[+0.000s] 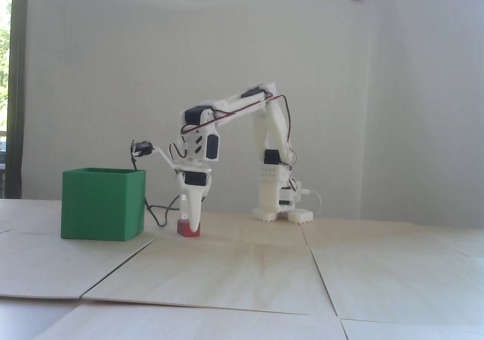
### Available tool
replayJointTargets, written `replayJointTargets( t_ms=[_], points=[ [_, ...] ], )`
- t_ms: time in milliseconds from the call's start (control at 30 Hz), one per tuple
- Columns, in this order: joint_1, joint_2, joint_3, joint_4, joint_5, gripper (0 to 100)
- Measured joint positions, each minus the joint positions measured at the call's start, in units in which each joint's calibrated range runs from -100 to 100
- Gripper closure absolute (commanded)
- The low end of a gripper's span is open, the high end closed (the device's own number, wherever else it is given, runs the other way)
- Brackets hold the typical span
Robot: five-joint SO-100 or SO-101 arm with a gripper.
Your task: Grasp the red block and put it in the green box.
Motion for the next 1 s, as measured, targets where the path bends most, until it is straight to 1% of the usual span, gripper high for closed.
replayJointTargets(
  t_ms=[200, 267, 367, 533, 633, 700, 733, 767, 833, 1000],
  points=[
    [-0.38, 0.0, 0.0, 0.0, 0.21, 55],
    [-0.46, 0.0, 0.0, 0.0, 0.21, 59],
    [-0.46, 0.0, 0.0, 0.0, 0.21, 67],
    [-0.46, 0.0, 0.0, 0.0, 0.21, 77],
    [-0.46, 0.0, 0.0, 0.0, 0.21, 84],
    [-0.46, 0.0, 0.0, 0.0, 0.21, 92],
    [-0.46, 0.0, 0.0, 0.0, 0.21, 98],
    [-0.46, 0.0, 0.0, 0.0, 0.21, 99],
    [-0.53, 0.0, 0.0, 0.0, 0.21, 97],
    [-0.53, 0.0, 0.0, 0.0, 0.21, 98]
  ],
)
